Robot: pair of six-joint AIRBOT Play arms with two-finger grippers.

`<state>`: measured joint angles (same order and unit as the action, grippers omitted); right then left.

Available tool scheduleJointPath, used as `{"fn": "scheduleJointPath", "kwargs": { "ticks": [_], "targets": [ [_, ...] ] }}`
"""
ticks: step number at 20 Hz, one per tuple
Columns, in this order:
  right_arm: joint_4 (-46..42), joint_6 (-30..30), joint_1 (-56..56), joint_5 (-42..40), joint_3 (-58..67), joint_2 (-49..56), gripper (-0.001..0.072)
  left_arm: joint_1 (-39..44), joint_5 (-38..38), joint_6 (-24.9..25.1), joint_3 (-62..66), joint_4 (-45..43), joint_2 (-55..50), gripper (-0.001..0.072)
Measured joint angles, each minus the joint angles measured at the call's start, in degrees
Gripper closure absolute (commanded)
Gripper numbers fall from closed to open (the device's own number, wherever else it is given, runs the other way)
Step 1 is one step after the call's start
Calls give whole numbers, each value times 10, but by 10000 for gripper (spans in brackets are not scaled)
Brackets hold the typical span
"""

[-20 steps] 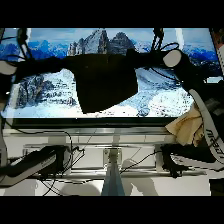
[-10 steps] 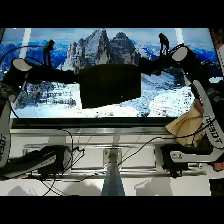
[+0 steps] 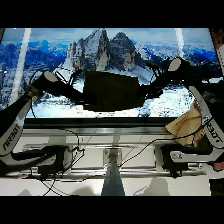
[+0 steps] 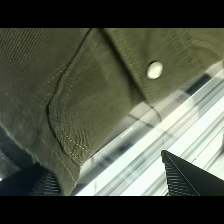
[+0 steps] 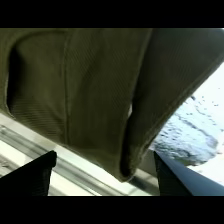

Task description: Fold the clothes and pants, and hang the long-sleeved shirts on hangers.

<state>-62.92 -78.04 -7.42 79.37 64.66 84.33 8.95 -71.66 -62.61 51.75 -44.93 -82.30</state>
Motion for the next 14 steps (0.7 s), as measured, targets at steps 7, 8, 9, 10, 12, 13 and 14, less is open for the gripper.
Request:
{"fn": "scheduleJointPath", "kwargs": {
  "ticks": [7, 8, 9, 10, 12, 13, 14],
  "targets": [
    [-28, -37, 29, -99, 31, 25, 24, 2, 13, 0, -3, 1, -16, 10],
    [-12, -39, 38, -98, 33, 33, 23, 2, 15, 0, -3, 0, -17, 10],
    [8, -40, 47, -91, 35, 40, 23, 2, 17, 0, -3, 0, -17, 10],
    [24, -41, 54, -85, 36, 47, 23, 2, 18, 0, -4, 0, -17, 10],
    [51, -41, 62, -70, 37, 59, 23, 2, 20, 0, -4, 0, -18, 10],
    [60, -42, 63, -64, 37, 64, 23, 2, 21, 0, -4, 0, -18, 10],
    [68, -42, 63, -57, 38, 70, 23, 2, 21, 0, -4, 0, -18, 10]
  ]
}}
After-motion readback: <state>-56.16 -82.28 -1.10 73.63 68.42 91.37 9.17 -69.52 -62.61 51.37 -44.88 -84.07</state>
